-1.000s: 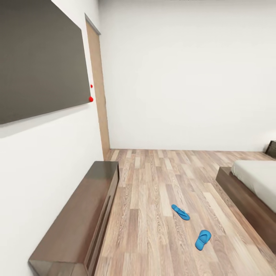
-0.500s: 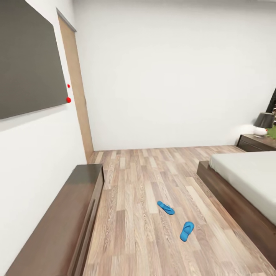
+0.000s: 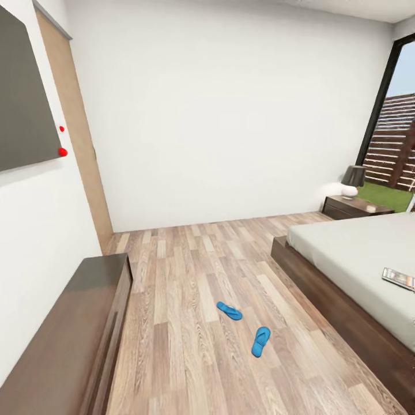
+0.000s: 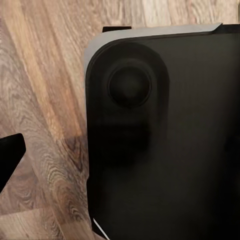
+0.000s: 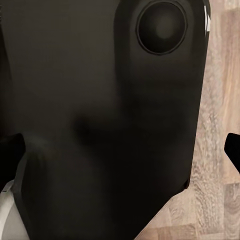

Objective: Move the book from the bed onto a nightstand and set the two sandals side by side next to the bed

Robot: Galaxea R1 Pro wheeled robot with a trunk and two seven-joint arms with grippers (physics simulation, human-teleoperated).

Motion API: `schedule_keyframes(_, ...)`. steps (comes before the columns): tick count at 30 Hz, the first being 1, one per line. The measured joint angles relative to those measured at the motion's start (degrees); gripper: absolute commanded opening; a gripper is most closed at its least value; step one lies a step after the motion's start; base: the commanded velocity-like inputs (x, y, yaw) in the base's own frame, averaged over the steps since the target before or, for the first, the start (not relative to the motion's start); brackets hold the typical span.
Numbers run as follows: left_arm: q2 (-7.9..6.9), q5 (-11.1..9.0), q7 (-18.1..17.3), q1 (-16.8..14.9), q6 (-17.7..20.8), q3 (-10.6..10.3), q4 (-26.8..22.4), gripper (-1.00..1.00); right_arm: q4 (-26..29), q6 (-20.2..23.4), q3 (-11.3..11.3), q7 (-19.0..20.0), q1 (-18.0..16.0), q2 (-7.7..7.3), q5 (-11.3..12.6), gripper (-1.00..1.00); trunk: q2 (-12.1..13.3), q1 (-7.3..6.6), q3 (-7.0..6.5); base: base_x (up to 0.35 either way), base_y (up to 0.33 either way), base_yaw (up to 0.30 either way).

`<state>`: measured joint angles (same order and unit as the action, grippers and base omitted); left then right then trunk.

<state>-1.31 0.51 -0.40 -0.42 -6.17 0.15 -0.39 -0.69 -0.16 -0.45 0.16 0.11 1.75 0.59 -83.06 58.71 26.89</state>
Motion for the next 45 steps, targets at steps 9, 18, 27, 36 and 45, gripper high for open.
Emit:
schedule_keyframes(9, 0.0, 0.0, 0.0, 0.0, 0.0, 0.0, 0.0, 1.0, 0.0, 0.0, 0.0, 0.0, 0.0, 0.06, 0.0, 1.0, 0.0, 0.01, 0.0, 0.175, 0.037, -0.082)
schedule_keyframes(18, 0.0, 0.0, 0.0, 0.0, 0.0, -0.3, 0.0, 1.0, -0.1, 0.0, 0.0, 0.0, 0.0, 0.06, 0.0, 1.0, 0.0, 0.01, 0.0, 0.068, 0.017, -0.016)
schedule_keyframes(27, 0.0, 0.0, 0.0, 0.0, 0.0, -0.6, 0.0, 1.0, 0.0, 0.0, 0.0, 0.0, 0.0, 0.07, 0.0, 1.0, 0.0, 0.0, 0.0, 0.206, 0.108, -0.088)
schedule_keyframes(36, -0.03, 0.0, 0.0, 0.0, 0.0, -0.8, 0.0, 1.0, 0.0, 0.0, 0.0, 0.1, 0.0, 0.09, 0.0, 1.0, 0.0, -0.01, 0.0, 0.265, 0.123, -0.243)
schedule_keyframes(45, -0.01, 0.0, 0.0, 0.0, -0.1, -1.0, 0.0, 1.0, 0.0, 0.0, 0.0, 0.1, 0.0, 0.09, 0.0, 1.0, 0.0, -0.01, 0.0, 0.292, 0.084, -0.278)
